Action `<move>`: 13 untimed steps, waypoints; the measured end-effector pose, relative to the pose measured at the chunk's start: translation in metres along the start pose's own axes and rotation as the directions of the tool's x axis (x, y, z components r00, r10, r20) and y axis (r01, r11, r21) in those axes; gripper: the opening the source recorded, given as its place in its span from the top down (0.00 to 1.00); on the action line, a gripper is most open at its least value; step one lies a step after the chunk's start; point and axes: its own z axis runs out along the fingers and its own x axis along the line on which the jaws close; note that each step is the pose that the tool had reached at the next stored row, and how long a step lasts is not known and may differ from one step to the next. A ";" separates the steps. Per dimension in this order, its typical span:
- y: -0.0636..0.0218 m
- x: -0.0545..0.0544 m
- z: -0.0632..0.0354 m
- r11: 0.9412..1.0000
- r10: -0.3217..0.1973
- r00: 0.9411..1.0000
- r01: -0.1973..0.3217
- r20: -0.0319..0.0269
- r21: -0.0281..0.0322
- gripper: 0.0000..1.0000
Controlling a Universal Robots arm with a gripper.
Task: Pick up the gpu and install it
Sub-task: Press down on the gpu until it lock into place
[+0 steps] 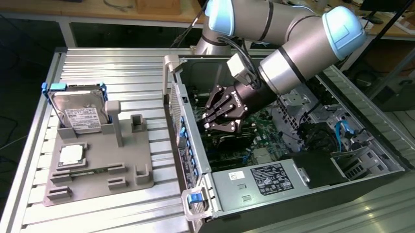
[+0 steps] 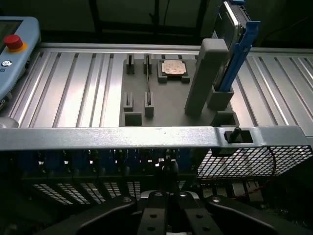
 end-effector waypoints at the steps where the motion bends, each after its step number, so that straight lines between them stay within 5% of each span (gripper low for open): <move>1: -0.0005 0.000 -0.0010 1.000 0.000 1.000 0.000 0.000 0.000 0.89; 8: -0.0040 0.000 -0.0087 1.000 0.002 1.000 -0.002 -0.003 -0.001 0.89; 13: 0.0033 -0.002 -0.0025 1.000 0.002 1.000 -0.002 -0.004 0.020 0.89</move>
